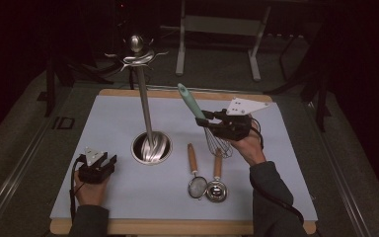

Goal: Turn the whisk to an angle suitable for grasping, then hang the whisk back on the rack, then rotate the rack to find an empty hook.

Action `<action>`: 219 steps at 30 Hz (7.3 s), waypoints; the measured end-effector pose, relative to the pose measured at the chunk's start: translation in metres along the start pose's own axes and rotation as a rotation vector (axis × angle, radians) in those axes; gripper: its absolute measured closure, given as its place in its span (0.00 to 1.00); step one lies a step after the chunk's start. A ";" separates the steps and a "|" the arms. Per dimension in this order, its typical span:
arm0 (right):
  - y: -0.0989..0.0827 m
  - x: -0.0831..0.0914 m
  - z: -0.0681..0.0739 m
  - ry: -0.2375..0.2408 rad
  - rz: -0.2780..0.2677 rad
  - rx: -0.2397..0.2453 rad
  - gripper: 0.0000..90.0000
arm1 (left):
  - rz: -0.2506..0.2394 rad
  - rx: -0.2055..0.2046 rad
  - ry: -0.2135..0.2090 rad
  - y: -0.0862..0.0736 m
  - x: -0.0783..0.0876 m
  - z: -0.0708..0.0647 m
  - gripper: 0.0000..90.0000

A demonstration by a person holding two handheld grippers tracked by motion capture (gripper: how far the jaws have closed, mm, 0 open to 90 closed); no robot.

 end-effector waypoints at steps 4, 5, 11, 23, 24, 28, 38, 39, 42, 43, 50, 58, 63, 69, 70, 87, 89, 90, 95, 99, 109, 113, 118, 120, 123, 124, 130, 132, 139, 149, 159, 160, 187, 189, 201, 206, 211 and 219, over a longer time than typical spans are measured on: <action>0.007 -0.001 0.002 0.002 -0.012 0.009 0.77 | -0.001 0.000 -0.001 0.000 0.000 0.000 0.68; 0.008 -0.001 0.002 0.001 -0.017 0.013 0.77 | -0.001 0.000 -0.001 0.000 0.000 0.000 0.68; 0.019 0.000 0.005 0.003 -0.035 0.031 0.77 | -0.001 -0.002 0.001 0.000 0.000 0.000 0.68; 0.040 0.004 0.010 0.003 -0.069 0.069 0.77 | -0.003 -0.002 0.000 0.000 0.000 0.000 0.68; 0.041 0.004 0.011 0.005 -0.072 0.070 0.77 | -0.003 -0.002 0.000 0.000 0.000 0.000 0.68; 0.048 0.005 0.013 0.018 -0.089 0.077 0.77 | -0.003 -0.002 0.000 0.000 0.000 0.000 0.68; 0.059 0.004 0.017 0.046 -0.116 0.074 0.77 | -0.003 -0.001 -0.001 0.000 0.000 0.000 0.68; 0.060 0.003 0.017 0.046 -0.119 0.073 0.77 | -0.003 -0.002 0.000 0.000 0.000 0.000 0.68; 0.065 0.003 0.018 0.049 -0.130 0.073 0.77 | -0.003 -0.002 -0.001 0.000 0.001 0.000 0.68; 0.067 0.002 0.019 0.049 -0.134 0.073 0.77 | -0.003 -0.001 -0.001 0.000 0.001 0.000 0.68; 0.076 -0.002 0.021 0.049 -0.135 0.079 0.77 | -0.003 0.000 -0.003 0.000 0.001 0.000 0.68; 0.082 -0.011 0.031 0.080 -0.138 0.096 0.77 | -0.003 0.001 -0.003 0.000 0.001 0.000 0.68; 0.084 -0.017 0.032 0.077 -0.126 0.097 0.77 | -0.006 0.003 -0.004 0.000 0.001 0.000 0.68; 0.084 -0.022 0.030 0.068 -0.114 0.084 0.77 | -0.006 0.003 -0.005 0.000 0.001 0.000 0.68; 0.083 -0.023 0.030 0.068 -0.111 0.082 0.77 | -0.006 0.003 -0.004 0.000 0.001 0.000 0.68; 0.082 -0.040 0.033 0.051 -0.072 0.072 0.76 | -0.006 0.000 -0.004 0.000 0.001 0.000 0.68; 0.083 -0.041 0.034 0.049 -0.070 0.074 0.76 | -0.006 0.000 -0.004 0.000 0.001 0.000 0.68; 0.083 -0.042 0.034 0.048 -0.067 0.078 0.76 | -0.006 0.000 -0.004 0.000 0.001 0.000 0.68; 0.083 -0.045 0.036 0.059 -0.069 0.071 0.75 | -0.007 0.000 -0.004 0.000 0.001 0.000 0.68; 0.083 -0.045 0.039 0.066 -0.068 0.069 0.75 | -0.006 -0.001 -0.004 0.000 0.001 0.000 0.68; 0.083 -0.039 0.038 0.066 -0.072 0.066 0.72 | -0.004 -0.003 -0.003 0.000 0.001 0.000 0.68; 0.079 -0.036 0.035 0.057 -0.074 0.059 0.70 | -0.005 -0.002 -0.003 0.000 0.001 0.000 0.68; 0.067 -0.032 0.030 0.044 -0.049 0.047 0.70 | -0.011 -0.002 -0.004 0.000 0.001 0.000 0.68; 0.061 -0.030 0.027 0.035 -0.037 0.044 0.69 | -0.013 -0.001 -0.003 0.000 0.001 -0.001 0.68; 0.051 -0.026 0.021 0.016 -0.017 0.039 0.69 | -0.012 0.000 -0.004 0.000 0.001 -0.001 0.68; 0.049 -0.025 0.019 0.010 -0.015 0.036 0.69 | -0.012 -0.001 -0.004 0.000 0.001 0.000 0.68; 0.034 -0.013 0.007 -0.020 -0.004 0.005 0.68 | -0.012 0.000 -0.003 0.000 0.001 0.000 0.68; 0.028 -0.011 0.004 -0.037 0.010 -0.001 0.68 | -0.013 -0.001 -0.002 0.001 0.001 -0.001 0.68; 0.007 -0.002 -0.005 -0.074 0.054 -0.013 0.67 | -0.021 0.000 -0.007 0.001 0.002 -0.001 0.69; -0.031 0.004 -0.016 -0.120 0.126 -0.060 0.64 | -0.138 0.041 -0.069 0.012 0.019 -0.004 0.85; -0.082 0.012 -0.026 -0.238 0.243 -0.108 0.62 | -0.244 0.017 -0.121 0.035 0.042 -0.010 1.00; -0.086 0.013 -0.027 -0.243 0.249 -0.116 0.62 | -0.260 0.024 -0.123 0.037 0.045 -0.010 1.00; -0.181 0.046 -0.036 -0.381 0.347 -0.271 0.59 | -0.579 0.031 -0.169 0.108 0.106 -0.028 1.00; -0.182 0.051 -0.039 -0.392 0.335 -0.296 0.59 | -0.607 0.035 -0.173 0.114 0.111 -0.029 1.00; -0.187 0.059 -0.043 -0.409 0.324 -0.323 0.59 | -0.761 0.062 -0.244 0.156 0.142 -0.040 1.00; -0.189 0.057 -0.044 -0.413 0.330 -0.319 0.61 | -0.802 0.042 -0.273 0.172 0.153 -0.050 1.00; -0.191 0.054 -0.042 -0.409 0.344 -0.306 0.62 | -0.834 0.004 -0.295 0.186 0.165 -0.063 1.00; -0.191 0.054 -0.039 -0.384 0.346 -0.298 0.67 | -0.899 -0.019 -0.340 0.208 0.187 -0.077 1.00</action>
Point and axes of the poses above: each handheld gripper's, and its own axes: x roughly backward along the jaws, y roughly out of its top, z roughly to its left, the point moved 10 cm from there along -x, roughly forward along the jaws, and after that the axes turned 10 degrees about z, right-handed, at the moved point
